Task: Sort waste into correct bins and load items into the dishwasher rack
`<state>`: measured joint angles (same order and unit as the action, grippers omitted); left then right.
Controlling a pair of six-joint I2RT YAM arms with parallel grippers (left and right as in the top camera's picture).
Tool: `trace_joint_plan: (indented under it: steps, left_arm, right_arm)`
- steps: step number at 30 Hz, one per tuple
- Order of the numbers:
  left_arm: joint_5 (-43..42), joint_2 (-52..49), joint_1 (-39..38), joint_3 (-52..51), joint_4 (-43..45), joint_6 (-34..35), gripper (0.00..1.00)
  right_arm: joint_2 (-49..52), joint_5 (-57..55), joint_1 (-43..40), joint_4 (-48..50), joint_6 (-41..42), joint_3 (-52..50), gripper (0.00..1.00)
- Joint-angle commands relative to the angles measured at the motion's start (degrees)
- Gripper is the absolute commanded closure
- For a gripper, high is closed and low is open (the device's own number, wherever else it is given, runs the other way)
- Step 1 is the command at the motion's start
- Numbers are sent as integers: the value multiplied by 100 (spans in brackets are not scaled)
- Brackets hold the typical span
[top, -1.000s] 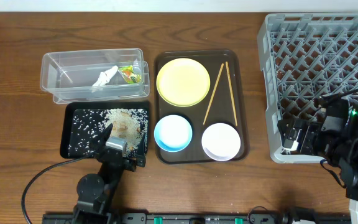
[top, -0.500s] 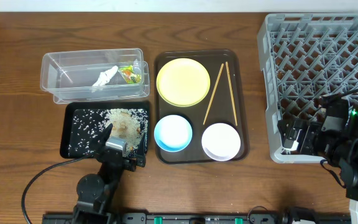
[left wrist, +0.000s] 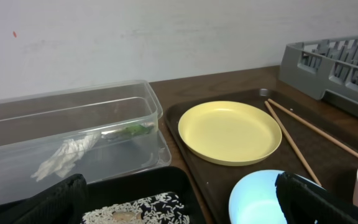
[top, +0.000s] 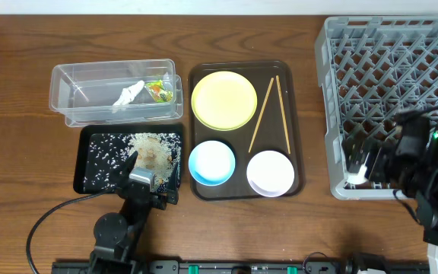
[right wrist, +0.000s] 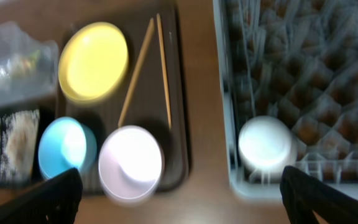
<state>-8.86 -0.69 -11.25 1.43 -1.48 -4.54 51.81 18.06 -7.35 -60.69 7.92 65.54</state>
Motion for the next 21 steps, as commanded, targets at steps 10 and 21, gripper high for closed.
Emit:
trace_joint_plan:
  steps: [10, 21]
  left_arm:
    - [-101, 46, 35, -120, -142, -37, 1]
    - [-101, 46, 35, -120, -142, -37, 1]
  right_arm:
    - [756, 291, 1923, -426, 439, -17, 1]
    - [2105, -1714, 3377, 1521, 1405, -42, 23]
